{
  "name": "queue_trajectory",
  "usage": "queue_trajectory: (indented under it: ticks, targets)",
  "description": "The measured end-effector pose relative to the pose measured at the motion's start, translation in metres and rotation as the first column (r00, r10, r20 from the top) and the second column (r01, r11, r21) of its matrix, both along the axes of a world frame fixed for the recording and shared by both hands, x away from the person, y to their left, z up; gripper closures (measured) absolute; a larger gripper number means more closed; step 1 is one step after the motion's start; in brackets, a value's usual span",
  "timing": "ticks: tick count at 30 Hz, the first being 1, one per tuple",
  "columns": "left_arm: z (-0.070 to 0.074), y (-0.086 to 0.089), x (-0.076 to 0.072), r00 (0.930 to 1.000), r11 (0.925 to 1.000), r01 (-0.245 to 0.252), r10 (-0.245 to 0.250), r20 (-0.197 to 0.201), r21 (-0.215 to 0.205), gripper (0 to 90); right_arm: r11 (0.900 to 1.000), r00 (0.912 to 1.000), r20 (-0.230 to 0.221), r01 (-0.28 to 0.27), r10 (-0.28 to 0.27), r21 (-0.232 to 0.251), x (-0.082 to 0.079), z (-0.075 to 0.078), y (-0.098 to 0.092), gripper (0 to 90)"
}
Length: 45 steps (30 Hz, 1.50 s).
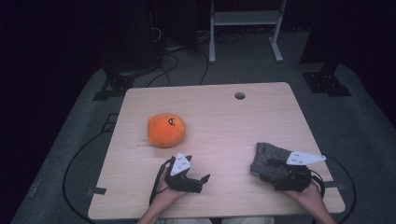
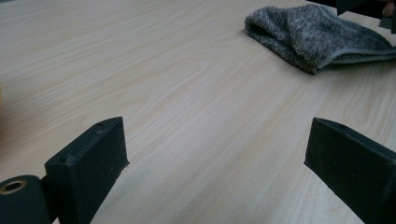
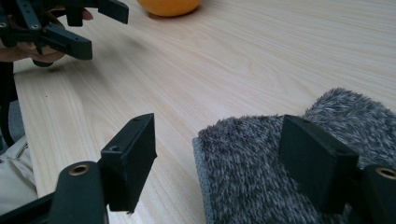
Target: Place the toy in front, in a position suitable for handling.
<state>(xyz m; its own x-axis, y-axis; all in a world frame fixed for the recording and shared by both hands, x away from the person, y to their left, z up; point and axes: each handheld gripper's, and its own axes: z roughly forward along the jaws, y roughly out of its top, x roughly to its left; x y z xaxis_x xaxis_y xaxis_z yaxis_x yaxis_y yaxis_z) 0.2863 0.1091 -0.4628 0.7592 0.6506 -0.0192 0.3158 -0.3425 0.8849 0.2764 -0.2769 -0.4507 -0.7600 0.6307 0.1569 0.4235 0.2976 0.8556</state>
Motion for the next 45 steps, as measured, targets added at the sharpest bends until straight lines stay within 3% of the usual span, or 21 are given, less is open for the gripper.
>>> queue_trajectory:
  ticks: [6,10,12,15,16,18,23,26,28,29,30,31,32,33,38,40,41,42,44,45]
  targets:
    - [0.007,0.007,0.003,0.9992,0.9996,-0.028,0.028,0.027,-0.009,4.1,1.0,1.0,-0.001,-0.003,0.003,0.006,0.0,0.0,0.0,26.6]
    - [0.024,0.021,0.008,0.995,0.9963,-0.067,0.071,0.07,-0.054,3.8,1.0,0.9999,0.008,0.01,-0.011,0.009,-0.001,0.003,-0.002,26.9]
    - [0.029,0.026,0.009,0.9931,0.9958,-0.07,0.075,0.09,-0.058,3.8,1.0,0.9998,0.007,0.016,-0.016,0.022,-0.001,0.003,-0.003,26.9]
    - [0.042,0.044,0.016,0.9841,0.9908,-0.109,0.119,0.132,-0.08,3.8,1.0,0.9997,0.017,0.015,-0.016,0.025,-0.002,0.006,-0.002,27.1]
    - [0.047,0.055,0.022,0.9754,0.9862,-0.143,0.155,0.157,-0.084,3.8,1.0,0.9998,0.017,0.008,-0.008,0.022,-0.003,0.006,-0.001,27.3]
    - [0.049,0.062,0.027,0.973,0.9841,-0.155,0.167,0.159,-0.088,3.8,1.0,0.9998,0.02,0.005,-0.005,0.017,-0.002,0.007,-0.001,27.4]
    - [0.058,0.088,0.051,0.9546,0.97,-0.227,0.239,0.177,-0.086,3.8,0.999,0.9999,0.012,0.01,-0.01,0.035,0.003,0.007,-0.003,27.5]
    - [0.061,0.098,0.063,0.9485,0.9653,-0.252,0.26,0.18,-0.068,3.8,0.999,0.9998,0.011,0.013,-0.014,0.037,0.002,0.007,-0.005,27.6]
    - [0.062,0.104,0.072,0.95,0.9641,-0.259,0.265,0.165,-0.06,3.8,0.999,0.9998,0.008,0.016,-0.017,0.041,0.002,0.007,-0.005,27.6]
    - [0.06,0.108,0.082,0.9469,0.9602,-0.275,0.279,0.159,-0.05,3.8,0.999,0.9999,0.006,0.016,-0.016,0.037,0.002,0.007,-0.005,27.7]
    - [0.06,0.108,0.082,0.9469,0.9602,-0.275,0.279,0.159,-0.05,4.0,0.999,0.9999,0.006,0.016,-0.016,0.037,0.002,0.007,-0.005,27.7]
    - [0.059,0.111,0.091,0.953,0.9616,-0.273,0.275,0.128,-0.034,4.0,0.999,0.9999,0.007,0.012,-0.012,0.033,0.002,0.007,-0.003,27.7]
    - [0.059,0.111,0.091,0.953,0.9616,-0.273,0.275,0.128,-0.034,4.0,0.999,0.9999,0.007,0.012,-0.012,0.033,0.002,0.007,-0.003,27.7]
    - [0.055,0.113,0.099,0.9574,0.9627,-0.27,0.27,0.103,-0.012,4.0,1.0,1.0,0.008,0.005,-0.006,0.027,0.001,0.007,-0.002,27.9]
    - [0.046,0.111,0.111,0.9608,0.963,-0.269,0.268,0.07,0.007,4.3,1.0,1.0,0.005,-0.001,0.001,0.019,0.002,0.006,0.0,28.1]
    - [0.037,0.108,0.117,0.9626,0.9614,-0.27,0.269,0.033,0.052,4.4,1.0,1.0,0.006,-0.003,0.003,0.023,0.003,0.006,-0.001,28.4]
    - [0.03,0.104,0.121,0.9593,0.9539,-0.282,0.281,0.025,0.102,4.1,1.0,1.0,0.005,-0.003,0.003,0.023,0.003,0.006,-0.002,28.6]
    - [0.028,0.102,0.122,0.9576,0.9496,-0.288,0.286,0.035,0.124,3.7,1.0,1.0,0.004,-0.002,0.002,0.023,0.002,0.006,-0.002,28.8]
    - [0.027,0.1,0.122,0.9596,0.9511,-0.281,0.278,0.044,0.128,3.3,1.0,1.0,0.005,-0.003,0.003,0.023,0.002,0.006,-0.002,29.0]
    - [0.026,0.099,0.122,0.9573,0.9481,-0.289,0.283,0.057,0.133,3.3,1.0,1.0,0.006,-0.004,0.004,0.022,0.002,0.006,-0.003,29.1]
